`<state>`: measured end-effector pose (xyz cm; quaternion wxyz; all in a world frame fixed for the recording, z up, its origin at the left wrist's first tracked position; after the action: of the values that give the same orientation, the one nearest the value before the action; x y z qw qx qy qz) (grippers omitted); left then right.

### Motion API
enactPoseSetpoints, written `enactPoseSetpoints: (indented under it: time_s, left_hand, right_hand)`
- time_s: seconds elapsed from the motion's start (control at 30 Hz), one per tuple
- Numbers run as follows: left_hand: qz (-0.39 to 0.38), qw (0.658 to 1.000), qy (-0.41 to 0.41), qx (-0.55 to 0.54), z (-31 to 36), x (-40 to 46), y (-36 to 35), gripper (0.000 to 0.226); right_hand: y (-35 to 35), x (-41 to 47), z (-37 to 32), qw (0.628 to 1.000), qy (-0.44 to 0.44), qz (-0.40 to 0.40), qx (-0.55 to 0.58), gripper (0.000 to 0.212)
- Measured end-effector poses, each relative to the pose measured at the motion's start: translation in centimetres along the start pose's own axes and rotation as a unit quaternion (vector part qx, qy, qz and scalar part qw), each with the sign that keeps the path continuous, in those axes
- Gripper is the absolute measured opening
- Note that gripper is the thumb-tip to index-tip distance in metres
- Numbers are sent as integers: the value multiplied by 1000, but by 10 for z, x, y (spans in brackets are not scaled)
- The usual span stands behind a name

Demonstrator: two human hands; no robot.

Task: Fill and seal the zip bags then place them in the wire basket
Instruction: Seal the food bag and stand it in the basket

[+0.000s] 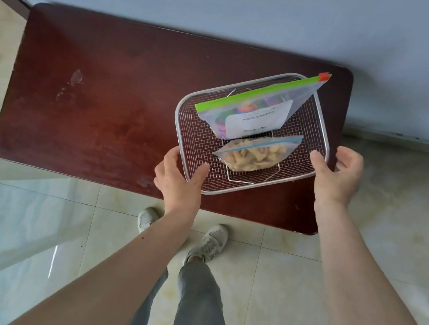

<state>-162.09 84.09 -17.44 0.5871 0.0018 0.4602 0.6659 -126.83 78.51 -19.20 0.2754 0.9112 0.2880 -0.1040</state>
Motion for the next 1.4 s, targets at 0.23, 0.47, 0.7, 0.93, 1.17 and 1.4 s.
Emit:
enactPoseSetpoints:
  time_s: [0.23, 0.47, 0.7, 0.93, 1.17, 1.4]
  left_hand:
    - [-63, 985, 140, -75, -49, 3, -35, 67]
    - [-30, 983, 114, -139, -49, 13, -28, 25]
    - [-16, 980, 99, -169, -52, 40, -3, 29]
    - [-13, 981, 80, -174, -55, 74, 24, 31]
    - [-26, 979, 65, -189, -48, 108, 47, 26]
    - [-103, 981, 23, -162, -40, 124, 48, 41]
  right_hand:
    - [-13, -7, 35, 994, -88, -47, 44, 12]
    - [-20, -17, 29, 992, -86, -28, 91, 4]
    - [-43, -38, 31, 993, -73, -29, 93, 4]
    - [-71, -56, 33, 994, -78, -29, 70, 10]
    - [-96, -73, 32, 990, -108, -32, 86, 23]
    - [-99, -77, 18, 989, -119, -37, 80, 17]
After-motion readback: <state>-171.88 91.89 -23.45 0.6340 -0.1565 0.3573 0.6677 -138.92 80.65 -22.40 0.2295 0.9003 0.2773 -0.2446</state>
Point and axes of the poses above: each hand's wrist, its own x-axis towards the middle knuckle, its own y-axis out of the back of the hand, z = x × y, the point moved 10 cm from there along x, towards the middle knuckle, and after that the axes turned 7 degrees about x, right-handed, at the moved point
